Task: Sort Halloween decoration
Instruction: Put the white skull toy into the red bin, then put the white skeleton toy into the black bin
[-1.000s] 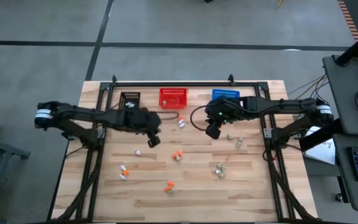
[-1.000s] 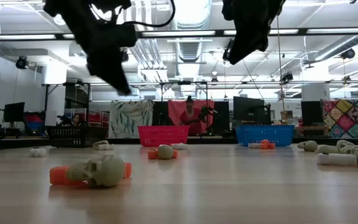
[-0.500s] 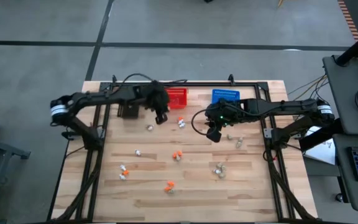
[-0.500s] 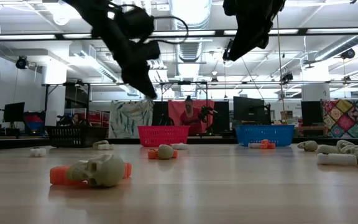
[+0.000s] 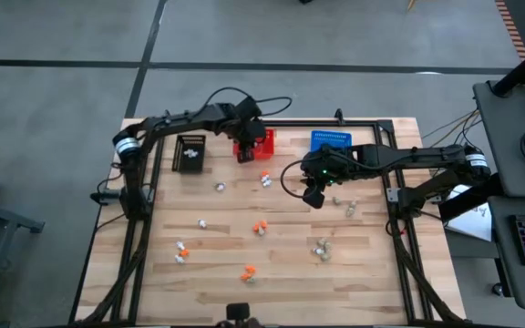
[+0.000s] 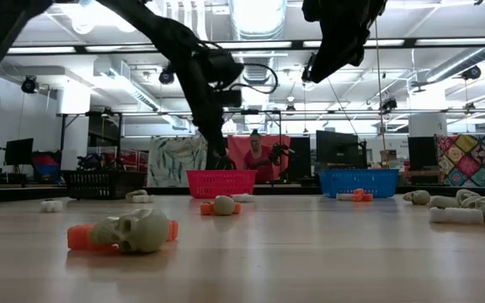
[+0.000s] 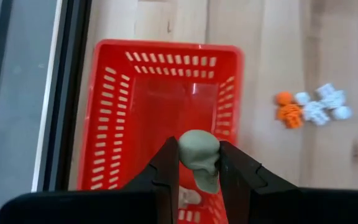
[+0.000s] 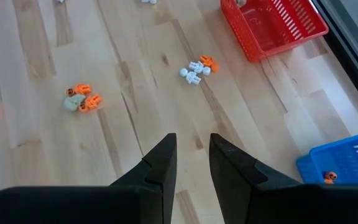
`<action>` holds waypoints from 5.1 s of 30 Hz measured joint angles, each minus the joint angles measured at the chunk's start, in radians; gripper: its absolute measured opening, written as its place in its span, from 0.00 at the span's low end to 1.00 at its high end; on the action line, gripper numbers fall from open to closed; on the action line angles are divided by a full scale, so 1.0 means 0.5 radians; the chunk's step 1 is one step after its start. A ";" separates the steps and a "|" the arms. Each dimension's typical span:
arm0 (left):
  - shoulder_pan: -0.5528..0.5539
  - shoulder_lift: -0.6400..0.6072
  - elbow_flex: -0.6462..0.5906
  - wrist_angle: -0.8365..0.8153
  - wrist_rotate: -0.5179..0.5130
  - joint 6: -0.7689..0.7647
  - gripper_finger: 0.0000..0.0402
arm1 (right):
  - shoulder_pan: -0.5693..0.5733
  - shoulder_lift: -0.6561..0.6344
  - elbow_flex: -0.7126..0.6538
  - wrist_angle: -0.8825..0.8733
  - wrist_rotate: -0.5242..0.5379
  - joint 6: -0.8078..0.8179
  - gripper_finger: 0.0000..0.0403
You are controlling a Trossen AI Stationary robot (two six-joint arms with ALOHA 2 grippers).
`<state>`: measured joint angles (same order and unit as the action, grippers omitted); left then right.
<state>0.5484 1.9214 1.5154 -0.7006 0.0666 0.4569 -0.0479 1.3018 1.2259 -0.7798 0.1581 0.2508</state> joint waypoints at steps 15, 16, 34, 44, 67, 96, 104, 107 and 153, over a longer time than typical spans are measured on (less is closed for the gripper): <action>0.102 0.263 0.089 0.001 -0.004 0.110 0.16 | 0.000 0.002 -0.007 0.000 0.002 0.004 0.21; 0.104 0.267 0.089 0.001 -0.007 0.110 0.16 | 0.000 0.002 -0.007 0.001 0.002 0.006 0.21; 0.102 0.307 0.089 0.073 -0.011 0.056 0.28 | 0.000 0.002 -0.007 0.009 0.003 0.037 0.21; 0.102 0.284 0.089 0.062 -0.012 0.001 0.37 | 0.000 0.002 -0.007 0.009 0.002 0.038 0.21; 0.039 -0.334 -0.139 0.056 0.529 -0.484 0.29 | 0.003 0.003 -0.148 0.044 0.002 0.319 0.21; -0.773 -1.596 -1.758 1.700 -0.047 -1.522 0.29 | 0.004 0.251 -0.276 0.601 0.000 0.508 0.21; -0.959 -1.618 -1.815 1.737 -0.319 -1.592 0.29 | 0.004 0.421 -0.276 0.783 -0.001 0.196 0.21; -0.983 -1.618 -1.816 1.733 -0.352 -1.588 0.29 | 0.001 0.498 -0.276 0.853 -0.002 0.031 0.21; -0.988 -1.644 -2.195 2.152 -0.383 -1.459 0.29 | -0.194 0.832 -0.283 1.333 -0.106 -0.398 0.35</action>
<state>0.0542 1.0996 0.4179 0.3752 -0.1249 -0.2726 -0.1448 1.7176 1.0843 -0.1135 0.1051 0.0517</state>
